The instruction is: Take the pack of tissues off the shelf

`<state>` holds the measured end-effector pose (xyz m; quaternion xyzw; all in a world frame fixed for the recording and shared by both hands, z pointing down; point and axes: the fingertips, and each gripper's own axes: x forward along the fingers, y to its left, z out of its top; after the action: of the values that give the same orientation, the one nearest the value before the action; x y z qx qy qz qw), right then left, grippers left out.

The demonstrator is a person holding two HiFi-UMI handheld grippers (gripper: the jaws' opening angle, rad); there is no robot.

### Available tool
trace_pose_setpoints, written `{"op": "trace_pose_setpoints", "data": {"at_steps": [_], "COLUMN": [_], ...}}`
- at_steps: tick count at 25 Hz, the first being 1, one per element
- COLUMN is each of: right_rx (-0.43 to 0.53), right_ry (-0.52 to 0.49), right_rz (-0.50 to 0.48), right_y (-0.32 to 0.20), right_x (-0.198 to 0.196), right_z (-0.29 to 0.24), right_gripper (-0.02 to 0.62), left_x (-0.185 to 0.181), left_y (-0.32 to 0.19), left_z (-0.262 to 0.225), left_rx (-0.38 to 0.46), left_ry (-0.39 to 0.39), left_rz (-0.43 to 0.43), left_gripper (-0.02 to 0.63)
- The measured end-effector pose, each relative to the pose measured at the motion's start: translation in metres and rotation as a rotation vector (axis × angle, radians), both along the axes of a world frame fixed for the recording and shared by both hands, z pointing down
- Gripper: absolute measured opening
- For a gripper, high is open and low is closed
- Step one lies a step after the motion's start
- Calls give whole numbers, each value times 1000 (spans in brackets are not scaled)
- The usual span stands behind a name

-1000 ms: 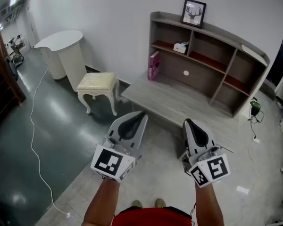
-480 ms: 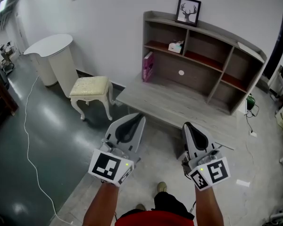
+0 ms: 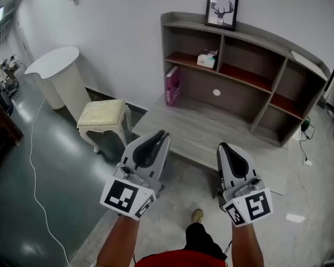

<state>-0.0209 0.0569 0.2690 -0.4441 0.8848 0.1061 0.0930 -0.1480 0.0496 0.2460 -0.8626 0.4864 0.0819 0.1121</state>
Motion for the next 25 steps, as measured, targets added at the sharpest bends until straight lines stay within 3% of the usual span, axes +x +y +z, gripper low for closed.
{"op": "trace_pose_setpoints", "data": {"at_steps": [4,12,17,25], "right_rx": [1,-25,-38,-73], "right_ry": [-8,-3,3,10], "right_rz": [-11,-66,-83,-51], "right_y": [-64,-174,-220,-271], "right_x": [23,64,78,86], "right_z": [0,4,10,19], "right_gripper": [5,5,4,5], "left_x": [17,56,70,81], "left_y": [-68,-198,-262,-357], "left_z": [0,-6,-4,17], "left_rx": [-10,-35,-64,-130], "left_ry": [1,21,14,-61], "left_rz": [-27,-89,-132,-177], "left_gripper": [24,176,250,357]}}
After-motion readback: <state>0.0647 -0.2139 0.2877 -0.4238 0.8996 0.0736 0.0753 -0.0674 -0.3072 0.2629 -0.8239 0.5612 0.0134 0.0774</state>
